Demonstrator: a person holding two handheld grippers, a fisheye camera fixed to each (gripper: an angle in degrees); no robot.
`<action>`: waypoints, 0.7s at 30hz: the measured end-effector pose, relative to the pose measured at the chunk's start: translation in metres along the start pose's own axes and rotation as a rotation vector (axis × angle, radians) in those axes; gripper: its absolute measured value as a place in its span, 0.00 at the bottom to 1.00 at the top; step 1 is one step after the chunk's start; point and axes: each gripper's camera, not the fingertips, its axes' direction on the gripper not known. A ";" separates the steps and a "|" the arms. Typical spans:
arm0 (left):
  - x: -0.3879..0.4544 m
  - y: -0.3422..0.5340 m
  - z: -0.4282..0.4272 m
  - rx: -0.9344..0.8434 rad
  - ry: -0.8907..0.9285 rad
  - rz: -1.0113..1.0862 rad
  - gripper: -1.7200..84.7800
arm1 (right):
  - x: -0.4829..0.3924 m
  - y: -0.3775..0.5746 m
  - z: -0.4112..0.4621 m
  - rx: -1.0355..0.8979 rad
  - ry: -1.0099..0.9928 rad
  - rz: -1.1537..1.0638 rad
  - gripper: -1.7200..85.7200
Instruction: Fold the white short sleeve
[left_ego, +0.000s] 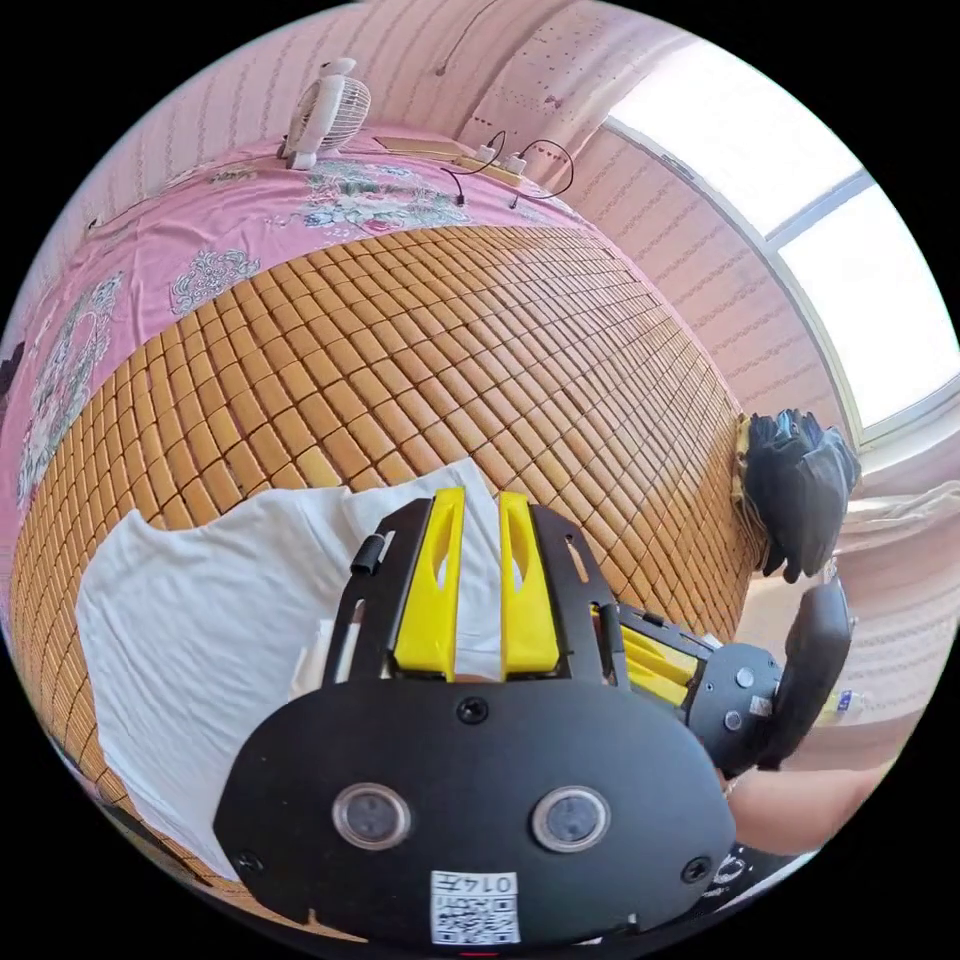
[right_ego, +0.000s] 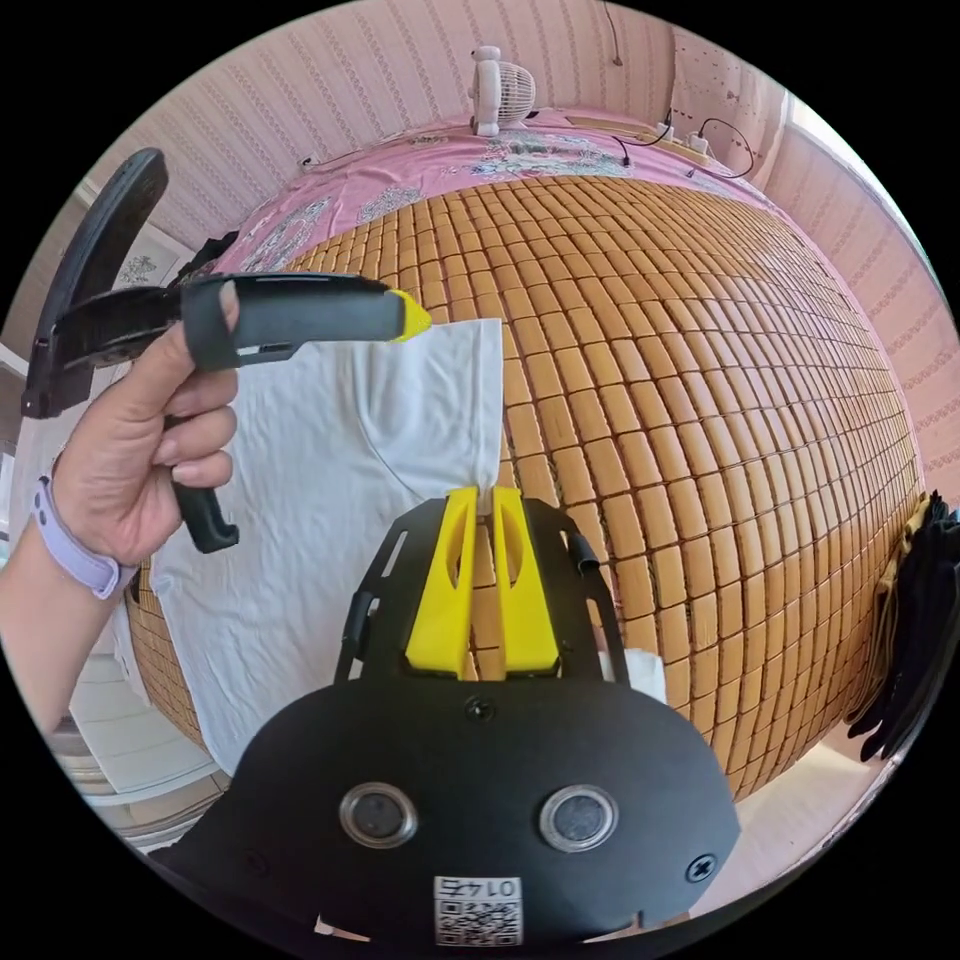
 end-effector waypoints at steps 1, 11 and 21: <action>0.007 -0.007 0.013 -0.032 -0.038 0.004 0.09 | 0.003 0.002 -0.001 0.008 -0.011 -0.002 0.04; 0.044 -0.020 0.027 -0.016 -0.089 0.178 0.01 | 0.019 0.019 -0.020 0.106 -0.078 0.096 0.03; 0.002 0.001 -0.005 0.016 0.097 0.117 0.04 | 0.024 0.022 -0.010 0.019 -0.034 0.122 0.07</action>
